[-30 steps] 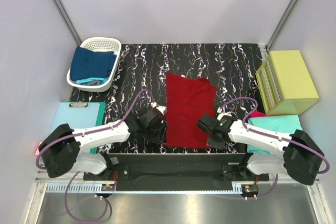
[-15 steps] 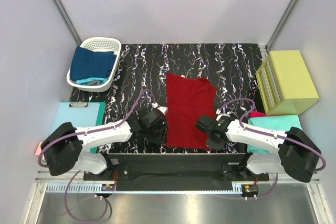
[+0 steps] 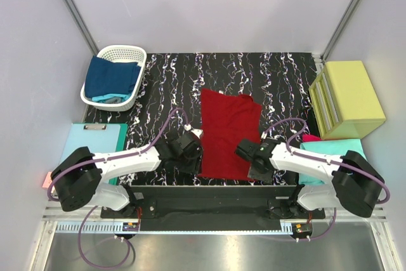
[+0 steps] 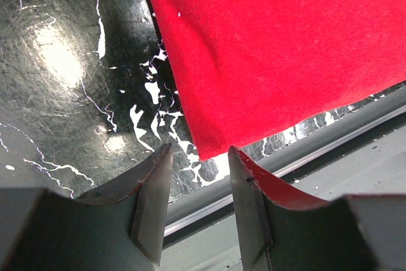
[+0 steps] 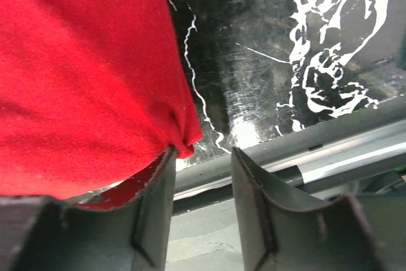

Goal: Fold and stack the t-shirts
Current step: Fold the folded rectangular tshirt in 1/3 of the way

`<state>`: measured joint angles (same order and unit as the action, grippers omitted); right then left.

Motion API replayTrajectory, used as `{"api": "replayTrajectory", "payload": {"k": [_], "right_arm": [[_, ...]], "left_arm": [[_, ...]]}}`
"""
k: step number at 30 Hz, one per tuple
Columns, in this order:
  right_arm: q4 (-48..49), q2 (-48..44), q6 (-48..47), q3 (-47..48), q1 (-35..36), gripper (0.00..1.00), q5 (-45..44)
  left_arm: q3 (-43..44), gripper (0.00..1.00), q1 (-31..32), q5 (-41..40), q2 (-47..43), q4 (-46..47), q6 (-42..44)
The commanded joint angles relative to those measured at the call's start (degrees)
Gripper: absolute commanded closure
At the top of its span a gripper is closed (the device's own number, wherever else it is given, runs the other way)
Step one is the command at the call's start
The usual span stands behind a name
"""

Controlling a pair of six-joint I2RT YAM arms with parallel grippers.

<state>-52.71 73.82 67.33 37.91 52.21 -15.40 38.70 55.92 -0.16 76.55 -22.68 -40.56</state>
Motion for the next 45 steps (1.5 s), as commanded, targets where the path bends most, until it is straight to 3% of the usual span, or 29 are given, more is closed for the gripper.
{"api": "replayTrajectory", "payload": {"k": [1,5,6,7,10,16,20,21,24,28,33,38,45], "right_arm": [[-2.8,2.9,1.8,3.1,0.5,0.51,-1.5],[-1.7,4.7,1.2,4.1,0.5,0.59,-0.8],[-1.3,4.8,1.1,4.1,0.5,0.63,-0.7],[-0.8,4.8,1.0,4.1,0.5,0.74,-0.5],[-0.1,5.4,1.1,3.8,0.5,0.83,0.0],[0.3,6.2,1.7,3.2,0.6,0.84,0.7],[0.3,6.1,1.7,3.3,0.6,0.91,0.9],[0.2,6.1,1.8,3.4,0.6,0.87,0.8],[-1.5,6.4,2.1,4.2,0.5,0.63,-0.2],[-2.8,7.6,2.7,4.2,0.6,0.53,-0.9],[-3.0,8.7,2.7,4.7,0.6,0.55,-1.1],[-4.6,10.8,3.2,5.6,0.6,0.75,-2.5],[-4.6,11.7,3.1,6.2,0.6,0.76,-2.6]], "left_arm": [[2.9,0.55,0.4,-1.9,0.5,0.6,0.2],[2.9,0.55,0.5,-2.0,0.5,0.4,0.6],[2.9,0.55,0.5,-2.0,0.4,0.3,0.7],[2.8,0.55,0.5,-1.9,0.4,0.4,0.7],[2.4,0.55,0.5,-2.1,0.0,0.3,0.8],[2.2,0.56,0.5,-2.2,-0.4,-0.1,1.1],[2.3,0.56,0.5,-2.2,-0.3,-0.2,1.3],[2.3,0.56,0.5,-2.3,-0.3,-0.3,1.3],[2.1,0.56,0.6,-2.3,-0.3,-0.4,1.2],[2.2,0.56,0.6,-2.4,-0.1,-0.6,1.2],[2.3,0.56,0.7,-2.6,0.0,-0.8,1.2],[2.5,0.56,0.9,-3.0,-0.2,-1.4,1.2],[2.4,0.57,0.9,-3.2,-0.3,-1.7,1.2]]}}
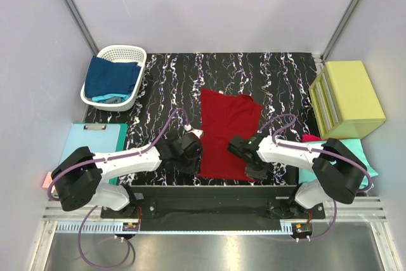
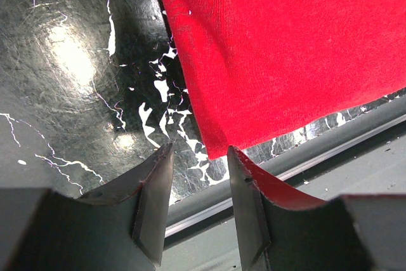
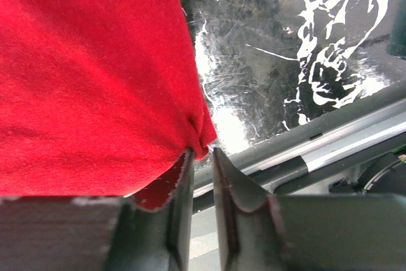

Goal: Fold and stack the t-shirts
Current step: Fold the folded rectangular tshirt in 1/3 of the way

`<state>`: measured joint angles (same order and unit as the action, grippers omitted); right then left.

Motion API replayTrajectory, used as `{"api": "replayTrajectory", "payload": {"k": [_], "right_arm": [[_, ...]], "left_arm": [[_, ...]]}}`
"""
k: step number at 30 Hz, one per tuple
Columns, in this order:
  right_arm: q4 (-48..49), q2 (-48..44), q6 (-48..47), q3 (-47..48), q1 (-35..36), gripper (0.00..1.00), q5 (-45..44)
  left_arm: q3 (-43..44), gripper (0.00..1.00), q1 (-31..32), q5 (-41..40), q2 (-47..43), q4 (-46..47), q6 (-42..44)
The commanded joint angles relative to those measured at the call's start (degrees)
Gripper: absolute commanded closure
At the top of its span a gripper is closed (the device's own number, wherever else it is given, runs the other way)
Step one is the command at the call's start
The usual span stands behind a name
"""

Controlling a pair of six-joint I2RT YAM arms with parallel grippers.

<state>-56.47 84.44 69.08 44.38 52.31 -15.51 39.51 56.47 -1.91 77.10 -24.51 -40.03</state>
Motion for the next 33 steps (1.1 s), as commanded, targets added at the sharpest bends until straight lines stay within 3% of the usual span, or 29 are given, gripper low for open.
{"api": "replayTrajectory", "payload": {"k": [1,6,9,18,23,33], "right_arm": [[-0.8,0.9,1.2,-0.3,0.4,0.78,-2.2],[-0.4,0.9,1.2,-0.3,0.4,0.94,-1.9],[-0.2,0.8,1.1,-0.4,0.4,0.99,-1.7],[-0.9,-3.7,2.3,0.3,1.7,1.0,-4.6],[-2.7,-4.6,2.0,2.6,1.8,0.66,-6.1],[-3.2,-8.4,2.8,4.6,1.9,0.62,-9.0]], "left_arm": [[1.6,0.57,0.4,-1.4,-0.8,0.3,0.7],[1.7,0.57,0.4,-1.5,-0.8,0.1,0.7],[1.9,0.57,0.4,-1.5,-0.7,0.2,0.8],[2.0,0.59,0.5,-1.6,-0.8,-0.2,1.1],[2.5,0.59,0.5,-1.5,-0.5,-0.1,1.3],[7.9,0.58,0.2,-4.4,0.9,0.3,3.7]]}}
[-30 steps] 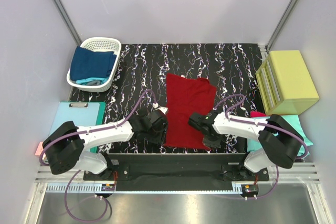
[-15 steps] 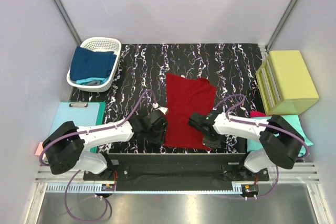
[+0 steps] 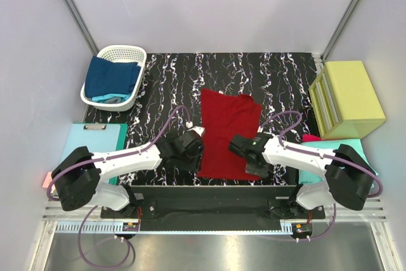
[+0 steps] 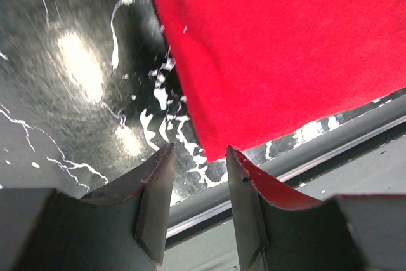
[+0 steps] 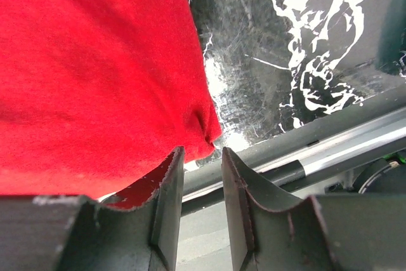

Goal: Fold and stack the t-shirts
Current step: Fold the folded rectangular tshirt in 1/3 of the way

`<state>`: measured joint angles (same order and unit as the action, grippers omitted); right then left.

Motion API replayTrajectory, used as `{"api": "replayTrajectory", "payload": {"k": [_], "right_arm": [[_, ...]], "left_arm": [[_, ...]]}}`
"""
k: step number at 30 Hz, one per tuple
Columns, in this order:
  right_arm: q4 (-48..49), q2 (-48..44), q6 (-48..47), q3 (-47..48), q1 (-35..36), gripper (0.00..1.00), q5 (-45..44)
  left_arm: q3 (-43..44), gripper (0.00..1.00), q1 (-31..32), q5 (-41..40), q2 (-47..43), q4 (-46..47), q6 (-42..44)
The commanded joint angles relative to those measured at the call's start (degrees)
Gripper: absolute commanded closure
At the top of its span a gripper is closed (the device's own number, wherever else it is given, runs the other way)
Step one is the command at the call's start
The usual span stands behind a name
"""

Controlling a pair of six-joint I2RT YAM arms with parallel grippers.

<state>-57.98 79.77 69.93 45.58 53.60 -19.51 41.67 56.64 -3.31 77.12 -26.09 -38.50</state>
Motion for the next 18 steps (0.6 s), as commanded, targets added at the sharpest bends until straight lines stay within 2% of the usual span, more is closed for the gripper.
{"api": "replayTrajectory", "payload": {"k": [1,6,7,11,12,18], "right_arm": [[-2.1,-5.5,2.0,3.8,0.6,0.63,-5.9],[-0.5,-12.4,1.6,5.2,0.7,0.65,-10.5],[-0.1,-13.5,1.5,5.3,0.6,0.64,-10.6],[-1.6,-13.2,1.0,5.9,0.6,0.66,-9.1],[-2.0,-13.0,1.1,6.0,0.7,0.67,-8.6],[-3.6,-14.9,2.7,3.7,0.7,0.69,-7.7]], "left_arm": [[7.2,0.58,-0.6,-3.4,2.5,2.0,2.6],[17.4,0.59,-5.0,0.0,10.8,8.8,4.3],[18.9,0.59,-6.0,1.6,15.0,9.9,4.6],[28.4,0.7,-7.5,5.1,26.7,9.9,6.2],[29.5,0.72,-7.9,5.5,29.9,9.9,6.3],[32.8,0.75,-9.2,6.8,36.3,8.9,6.2]]}}
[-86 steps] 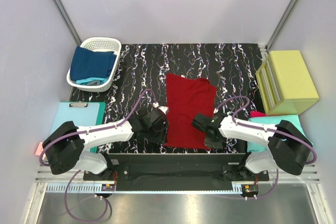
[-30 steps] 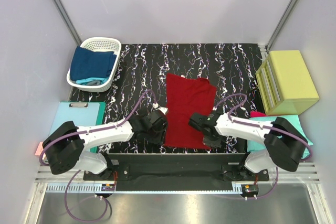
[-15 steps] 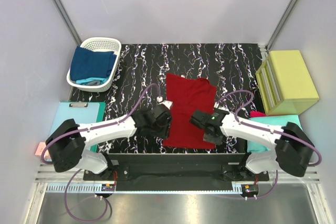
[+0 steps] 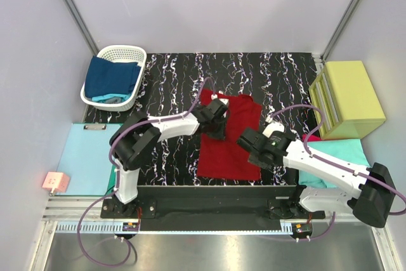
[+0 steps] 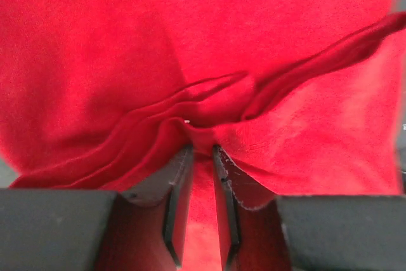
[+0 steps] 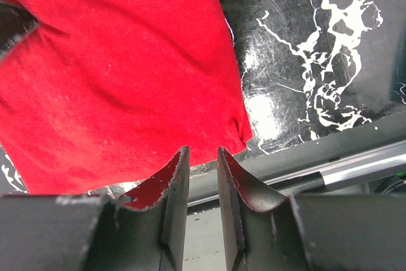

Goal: Fold and stack the t-shirts
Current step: Fold the folded rectangular tshirt in 1/3 of the way

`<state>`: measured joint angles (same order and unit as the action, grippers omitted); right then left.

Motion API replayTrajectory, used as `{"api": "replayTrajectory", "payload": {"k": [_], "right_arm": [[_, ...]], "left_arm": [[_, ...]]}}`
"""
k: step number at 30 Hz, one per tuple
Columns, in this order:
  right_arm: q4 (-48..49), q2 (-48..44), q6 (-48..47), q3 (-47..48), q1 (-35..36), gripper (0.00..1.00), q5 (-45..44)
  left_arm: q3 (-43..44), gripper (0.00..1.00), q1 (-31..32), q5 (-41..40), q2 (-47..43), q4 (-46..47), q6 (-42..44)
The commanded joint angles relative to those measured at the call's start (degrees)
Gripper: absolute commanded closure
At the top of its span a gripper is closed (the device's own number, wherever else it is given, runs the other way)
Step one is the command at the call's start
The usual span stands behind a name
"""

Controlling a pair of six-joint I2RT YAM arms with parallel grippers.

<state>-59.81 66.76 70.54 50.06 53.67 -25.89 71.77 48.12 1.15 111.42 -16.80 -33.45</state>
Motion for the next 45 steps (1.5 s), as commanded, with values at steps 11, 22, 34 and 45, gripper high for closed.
{"api": "replayTrajectory", "payload": {"k": [11,22,34,45], "right_arm": [[0.2,-1.5,1.4,-1.6,0.6,0.68,-2.1],[2.2,4.6,-1.5,1.0,0.6,0.67,-1.8],[10.0,9.1,-5.1,-2.0,0.6,0.24,2.9],[16.9,14.5,-3.3,-4.8,0.6,0.52,8.1]], "left_arm": [[-8.1,0.78,-3.8,-1.0,-3.2,-0.7,1.1],[-10.1,0.77,-6.5,-4.2,-7.4,-3.2,1.4],[-13.9,0.41,-6.0,-4.2,-26.1,-3.9,0.4],[-18.8,0.36,-1.9,-5.6,-38.9,-8.6,-1.1]]}}
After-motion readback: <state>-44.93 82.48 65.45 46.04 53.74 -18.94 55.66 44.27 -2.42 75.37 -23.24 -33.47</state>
